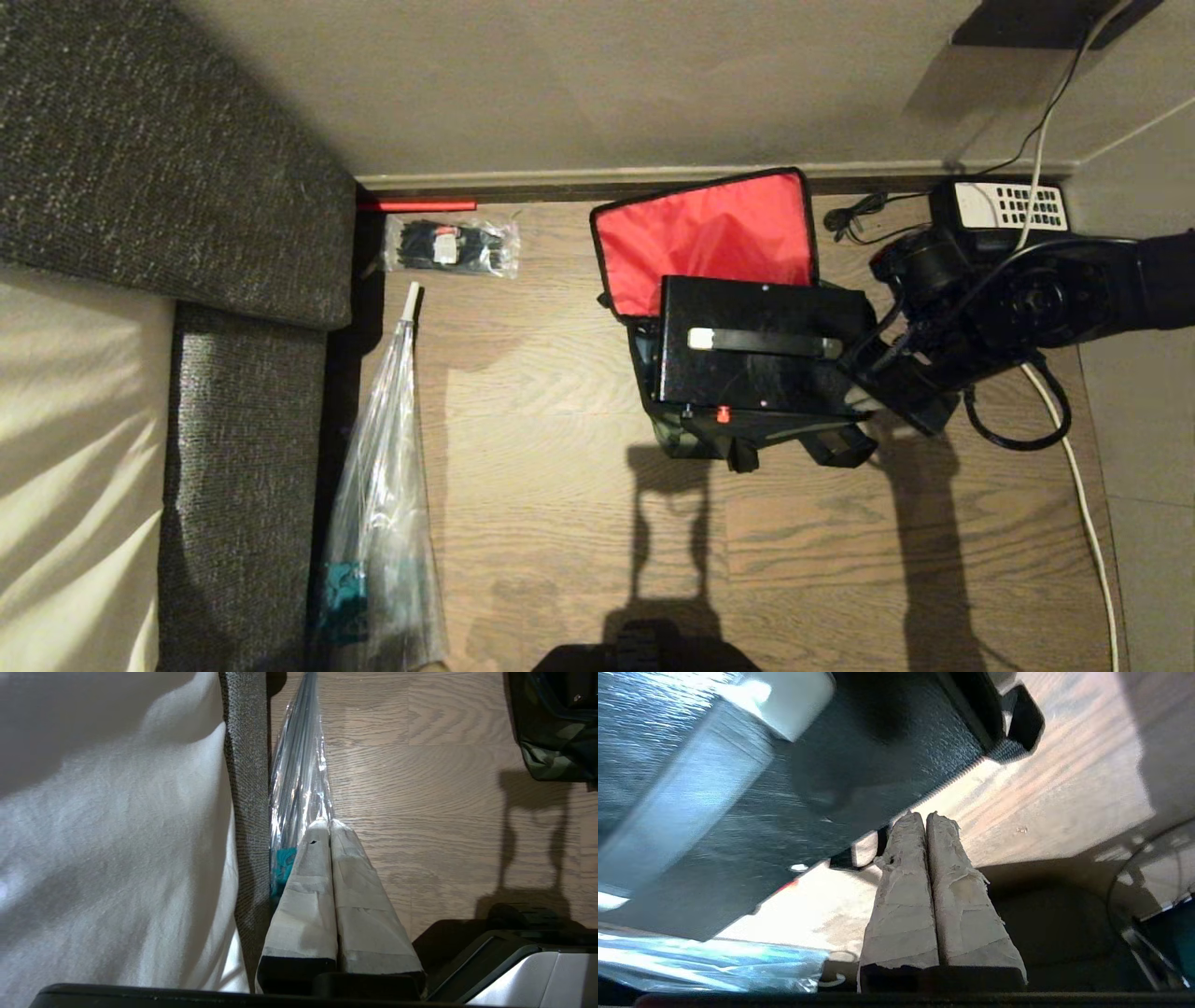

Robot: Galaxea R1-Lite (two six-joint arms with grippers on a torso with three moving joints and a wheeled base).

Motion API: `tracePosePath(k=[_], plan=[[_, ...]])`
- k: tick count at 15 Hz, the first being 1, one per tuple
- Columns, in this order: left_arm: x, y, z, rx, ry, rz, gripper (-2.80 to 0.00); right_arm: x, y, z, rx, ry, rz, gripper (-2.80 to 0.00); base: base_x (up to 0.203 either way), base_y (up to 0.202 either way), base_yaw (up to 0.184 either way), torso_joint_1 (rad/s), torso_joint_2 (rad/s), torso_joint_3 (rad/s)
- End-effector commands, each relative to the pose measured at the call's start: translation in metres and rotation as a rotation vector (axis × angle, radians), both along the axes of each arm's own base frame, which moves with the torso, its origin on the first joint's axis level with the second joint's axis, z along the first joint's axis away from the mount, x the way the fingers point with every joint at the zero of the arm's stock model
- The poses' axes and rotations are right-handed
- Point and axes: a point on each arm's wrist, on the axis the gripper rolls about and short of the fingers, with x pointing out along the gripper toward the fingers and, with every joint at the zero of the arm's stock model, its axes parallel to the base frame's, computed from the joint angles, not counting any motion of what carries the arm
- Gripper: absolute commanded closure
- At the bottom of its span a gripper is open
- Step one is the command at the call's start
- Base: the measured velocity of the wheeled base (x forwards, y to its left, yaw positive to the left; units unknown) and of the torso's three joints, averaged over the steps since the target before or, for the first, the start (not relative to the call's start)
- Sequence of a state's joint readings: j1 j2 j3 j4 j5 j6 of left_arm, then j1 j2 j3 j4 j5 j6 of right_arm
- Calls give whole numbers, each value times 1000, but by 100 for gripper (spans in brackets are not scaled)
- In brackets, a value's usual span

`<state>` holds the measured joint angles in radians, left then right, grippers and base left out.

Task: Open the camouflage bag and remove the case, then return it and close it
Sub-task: Close the top of the storage box

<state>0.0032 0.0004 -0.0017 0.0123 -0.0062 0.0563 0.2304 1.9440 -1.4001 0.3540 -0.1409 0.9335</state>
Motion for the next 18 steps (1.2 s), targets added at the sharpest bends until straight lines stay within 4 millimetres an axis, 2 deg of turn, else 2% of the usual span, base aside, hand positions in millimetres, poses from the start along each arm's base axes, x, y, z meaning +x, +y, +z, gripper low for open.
tracePosePath(k=[1, 4, 6, 7, 10, 13, 18], plan=[[0, 0, 0, 0, -2, 0, 0, 4, -11, 14, -19, -54, 4, 0, 0, 0, 0, 0, 0, 0], [0, 0, 0, 0, -2, 0, 0, 19, -56, 25, -160, -185, 21, 0, 0, 0, 0, 0, 0, 0], [0, 0, 0, 0, -2, 0, 0, 34, -78, 20, -256, -253, 0, 0, 0, 0, 0, 0, 0, 0], [0, 0, 0, 0, -2, 0, 0, 42, -81, 16, -298, -261, -10, 0, 0, 0, 0, 0, 0, 0], [0, 0, 0, 2, -2, 0, 0, 68, -85, 22, -418, -303, -8, 0, 0, 0, 0, 0, 0, 0], [0, 0, 0, 0, -2, 0, 0, 79, -98, 19, -563, -284, 67, 0, 0, 0, 0, 0, 0, 0], [0, 0, 0, 1, -2, 0, 0, 94, -101, 25, -507, -365, 163, 0, 0, 0, 0, 0, 0, 0]])
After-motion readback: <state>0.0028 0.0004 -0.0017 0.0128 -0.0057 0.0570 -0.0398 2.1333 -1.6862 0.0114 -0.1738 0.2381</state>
